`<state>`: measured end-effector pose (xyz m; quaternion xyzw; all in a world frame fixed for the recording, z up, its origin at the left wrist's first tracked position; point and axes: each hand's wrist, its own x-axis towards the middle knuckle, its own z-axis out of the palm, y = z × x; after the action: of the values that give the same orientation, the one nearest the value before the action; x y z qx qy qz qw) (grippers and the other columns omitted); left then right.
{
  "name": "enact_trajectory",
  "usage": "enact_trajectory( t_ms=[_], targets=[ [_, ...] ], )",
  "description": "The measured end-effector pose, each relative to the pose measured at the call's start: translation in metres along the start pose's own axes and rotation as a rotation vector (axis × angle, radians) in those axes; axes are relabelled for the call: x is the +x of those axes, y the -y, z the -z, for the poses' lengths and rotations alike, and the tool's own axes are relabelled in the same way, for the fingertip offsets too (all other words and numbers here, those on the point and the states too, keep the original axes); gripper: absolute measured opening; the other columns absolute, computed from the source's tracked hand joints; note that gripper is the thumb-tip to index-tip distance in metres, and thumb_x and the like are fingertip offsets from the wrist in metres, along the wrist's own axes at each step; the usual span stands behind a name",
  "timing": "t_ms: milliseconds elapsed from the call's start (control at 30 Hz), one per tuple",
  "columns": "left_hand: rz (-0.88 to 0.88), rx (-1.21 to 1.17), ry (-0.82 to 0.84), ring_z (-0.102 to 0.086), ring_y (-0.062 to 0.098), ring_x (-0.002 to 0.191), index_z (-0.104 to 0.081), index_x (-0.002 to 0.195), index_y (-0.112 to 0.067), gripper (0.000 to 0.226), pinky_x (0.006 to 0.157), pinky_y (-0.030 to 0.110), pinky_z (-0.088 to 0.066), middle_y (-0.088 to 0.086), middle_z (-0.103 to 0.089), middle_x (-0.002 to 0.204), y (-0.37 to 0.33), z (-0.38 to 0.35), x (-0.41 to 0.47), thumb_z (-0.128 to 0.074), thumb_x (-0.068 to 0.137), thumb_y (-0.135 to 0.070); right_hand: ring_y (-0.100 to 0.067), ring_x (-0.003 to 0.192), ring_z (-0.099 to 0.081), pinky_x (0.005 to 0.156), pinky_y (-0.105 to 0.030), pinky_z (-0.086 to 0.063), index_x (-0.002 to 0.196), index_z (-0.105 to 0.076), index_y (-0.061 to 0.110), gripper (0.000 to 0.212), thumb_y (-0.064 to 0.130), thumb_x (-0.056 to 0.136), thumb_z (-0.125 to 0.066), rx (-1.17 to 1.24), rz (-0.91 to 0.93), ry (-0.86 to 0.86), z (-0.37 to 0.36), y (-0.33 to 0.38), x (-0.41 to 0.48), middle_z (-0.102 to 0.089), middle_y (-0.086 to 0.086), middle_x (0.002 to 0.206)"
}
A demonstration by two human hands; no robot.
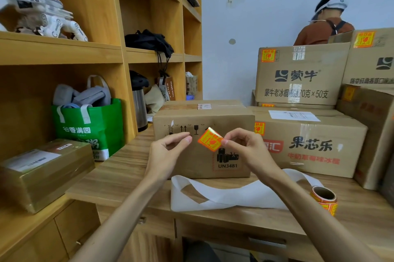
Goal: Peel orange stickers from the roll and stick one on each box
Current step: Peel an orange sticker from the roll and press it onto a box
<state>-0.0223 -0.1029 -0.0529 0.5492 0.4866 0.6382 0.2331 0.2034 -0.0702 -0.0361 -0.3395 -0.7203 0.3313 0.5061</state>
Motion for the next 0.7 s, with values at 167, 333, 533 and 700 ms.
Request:
enact_trajectory(
  t_ms=[167,333,533,700],
  targets=[
    [-0.147,0.147,0.154,-0.059,0.000,0.078,-0.080,0.104,-0.023,0.018,0.075,0.012,-0.046,0.000,-0.072,0.097,-0.006,0.005,0.005,-0.079,0.086,-0.018,-0.023,0.080,-0.064,0.070,-0.032,-0.051,0.087,-0.071,0.015,0.007,0.019,0.091,-0.070,-0.097,0.044,0.105,0.000,0.004,0.010,-0.071,-0.003,0.084],
    [-0.157,0.138,0.136,-0.060,0.008,0.077,-0.081,0.083,-0.025,0.010,0.072,0.018,-0.046,0.003,-0.072,0.087,-0.002,0.008,0.009,-0.081,0.084,-0.015,-0.011,0.071,-0.060,0.067,-0.027,-0.049,0.086,-0.072,0.016,0.007,0.023,0.089,-0.072,-0.117,0.076,0.131,-0.008,0.006,0.018,-0.070,-0.001,0.080],
    [-0.091,0.030,0.016,-0.067,0.004,0.083,-0.082,0.088,-0.012,0.005,0.076,0.016,-0.051,0.003,-0.075,0.090,0.001,0.015,0.004,-0.080,0.084,-0.010,-0.003,0.076,-0.061,0.070,-0.021,-0.049,0.099,-0.074,0.020,0.014,0.028,0.088,-0.074,-0.070,0.079,0.041,-0.035,0.005,0.021,-0.072,0.006,0.091],
    [-0.089,0.004,-0.027,-0.067,0.003,0.082,-0.082,0.087,-0.010,0.005,0.076,0.015,-0.051,0.005,-0.076,0.090,0.005,0.025,0.003,-0.080,0.083,-0.007,-0.004,0.079,-0.062,0.077,-0.041,-0.054,0.107,-0.070,0.020,0.023,0.030,0.087,-0.075,-0.021,0.053,-0.039,-0.062,0.000,0.028,-0.072,0.008,0.090]
  ],
)
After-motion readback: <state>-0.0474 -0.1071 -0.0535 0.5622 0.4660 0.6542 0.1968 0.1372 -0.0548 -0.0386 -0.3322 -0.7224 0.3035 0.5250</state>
